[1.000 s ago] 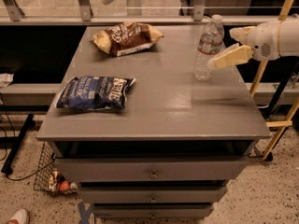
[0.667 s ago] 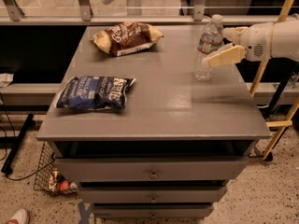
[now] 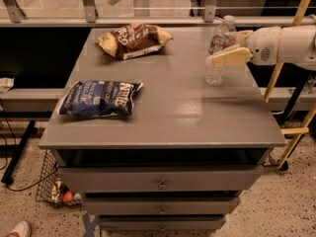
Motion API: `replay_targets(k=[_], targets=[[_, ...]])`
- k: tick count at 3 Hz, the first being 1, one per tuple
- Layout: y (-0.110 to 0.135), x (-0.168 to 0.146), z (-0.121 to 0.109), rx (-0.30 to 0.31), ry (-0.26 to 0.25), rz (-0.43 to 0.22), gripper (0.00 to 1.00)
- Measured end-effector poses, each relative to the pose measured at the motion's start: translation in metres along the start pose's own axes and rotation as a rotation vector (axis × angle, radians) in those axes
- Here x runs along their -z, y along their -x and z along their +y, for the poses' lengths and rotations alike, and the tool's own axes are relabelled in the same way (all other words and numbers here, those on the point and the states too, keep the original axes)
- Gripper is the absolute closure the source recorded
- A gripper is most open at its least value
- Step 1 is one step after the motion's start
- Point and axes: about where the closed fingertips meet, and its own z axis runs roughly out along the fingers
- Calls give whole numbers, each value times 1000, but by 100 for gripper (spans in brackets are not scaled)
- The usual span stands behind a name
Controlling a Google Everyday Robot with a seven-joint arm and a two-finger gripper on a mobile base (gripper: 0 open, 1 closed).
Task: Knock water bottle over
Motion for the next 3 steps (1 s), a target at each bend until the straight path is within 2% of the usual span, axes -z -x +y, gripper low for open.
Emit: replay_targets(k=[1, 2, 3], targets=[[2, -4, 0, -1, 8, -23, 41], [14, -1, 0, 46, 11, -7, 72], [22, 1, 1, 142, 52, 110, 95]])
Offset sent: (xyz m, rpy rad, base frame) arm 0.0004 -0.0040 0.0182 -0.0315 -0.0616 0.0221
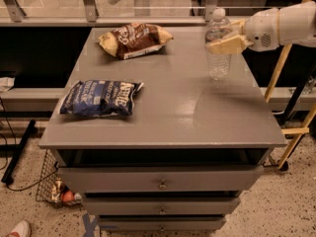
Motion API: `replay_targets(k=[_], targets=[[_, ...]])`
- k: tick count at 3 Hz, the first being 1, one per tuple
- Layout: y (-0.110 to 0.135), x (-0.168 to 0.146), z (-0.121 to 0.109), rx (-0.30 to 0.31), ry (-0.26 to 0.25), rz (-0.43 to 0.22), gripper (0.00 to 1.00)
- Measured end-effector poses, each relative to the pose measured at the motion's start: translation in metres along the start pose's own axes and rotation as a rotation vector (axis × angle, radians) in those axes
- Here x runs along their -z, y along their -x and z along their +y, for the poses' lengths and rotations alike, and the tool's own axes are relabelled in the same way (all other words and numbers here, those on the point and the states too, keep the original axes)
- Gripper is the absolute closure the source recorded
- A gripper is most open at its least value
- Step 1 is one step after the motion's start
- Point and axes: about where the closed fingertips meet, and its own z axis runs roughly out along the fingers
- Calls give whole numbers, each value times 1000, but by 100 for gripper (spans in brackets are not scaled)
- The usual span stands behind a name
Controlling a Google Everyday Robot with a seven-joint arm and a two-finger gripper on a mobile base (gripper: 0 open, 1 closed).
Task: Knock water bottle over
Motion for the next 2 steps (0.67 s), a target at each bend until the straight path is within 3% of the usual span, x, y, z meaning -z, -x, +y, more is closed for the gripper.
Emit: replay_targets(k=[2], targets=[[-19, -13, 29, 224, 203, 395, 100]])
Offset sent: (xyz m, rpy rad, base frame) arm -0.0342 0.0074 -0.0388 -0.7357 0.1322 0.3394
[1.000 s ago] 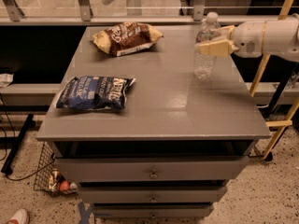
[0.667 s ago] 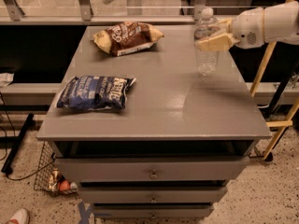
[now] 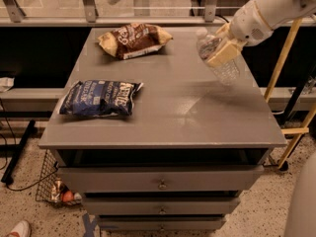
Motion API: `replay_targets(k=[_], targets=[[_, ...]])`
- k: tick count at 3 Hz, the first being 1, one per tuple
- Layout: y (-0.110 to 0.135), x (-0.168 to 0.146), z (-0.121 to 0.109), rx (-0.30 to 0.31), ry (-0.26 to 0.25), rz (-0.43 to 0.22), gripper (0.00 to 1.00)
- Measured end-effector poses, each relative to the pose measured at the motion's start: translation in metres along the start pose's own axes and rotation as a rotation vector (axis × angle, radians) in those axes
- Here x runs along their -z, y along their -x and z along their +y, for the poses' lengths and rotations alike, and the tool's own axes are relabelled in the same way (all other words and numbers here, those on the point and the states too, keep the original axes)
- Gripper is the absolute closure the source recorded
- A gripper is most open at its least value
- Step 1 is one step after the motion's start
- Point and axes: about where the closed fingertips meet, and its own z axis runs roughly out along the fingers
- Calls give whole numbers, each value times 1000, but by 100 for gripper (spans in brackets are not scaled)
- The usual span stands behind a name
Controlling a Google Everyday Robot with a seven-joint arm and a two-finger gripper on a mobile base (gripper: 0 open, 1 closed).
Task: Knock water bottle over
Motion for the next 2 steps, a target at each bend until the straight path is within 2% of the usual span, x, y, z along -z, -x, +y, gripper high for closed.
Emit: replay_targets(k=[1, 2], targets=[[-7, -18, 13, 69, 85, 157, 100], [-14, -36, 22, 101, 138, 252, 100]])
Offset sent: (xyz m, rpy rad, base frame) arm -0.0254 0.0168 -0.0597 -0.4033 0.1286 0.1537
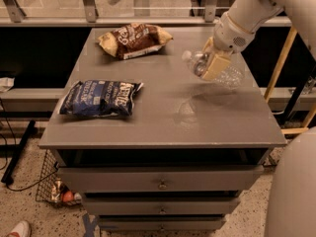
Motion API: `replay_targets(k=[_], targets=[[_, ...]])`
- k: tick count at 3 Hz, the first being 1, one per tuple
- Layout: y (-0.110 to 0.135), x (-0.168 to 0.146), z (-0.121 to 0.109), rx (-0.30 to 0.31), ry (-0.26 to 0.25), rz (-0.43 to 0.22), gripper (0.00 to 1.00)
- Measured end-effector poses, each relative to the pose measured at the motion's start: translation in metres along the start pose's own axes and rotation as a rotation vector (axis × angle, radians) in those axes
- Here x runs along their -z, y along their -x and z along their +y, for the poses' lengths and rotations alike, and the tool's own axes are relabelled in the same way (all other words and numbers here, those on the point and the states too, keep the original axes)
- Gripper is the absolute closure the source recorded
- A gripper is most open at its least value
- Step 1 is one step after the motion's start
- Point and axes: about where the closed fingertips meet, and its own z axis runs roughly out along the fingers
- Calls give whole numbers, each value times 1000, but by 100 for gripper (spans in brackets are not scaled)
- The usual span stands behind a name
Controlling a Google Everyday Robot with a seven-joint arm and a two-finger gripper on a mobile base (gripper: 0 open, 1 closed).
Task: Knock water bottle over
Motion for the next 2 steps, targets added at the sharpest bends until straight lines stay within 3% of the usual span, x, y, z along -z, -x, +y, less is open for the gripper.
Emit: replay_targets(k=[2], targets=[[-2, -30, 8, 10, 49, 72, 100]])
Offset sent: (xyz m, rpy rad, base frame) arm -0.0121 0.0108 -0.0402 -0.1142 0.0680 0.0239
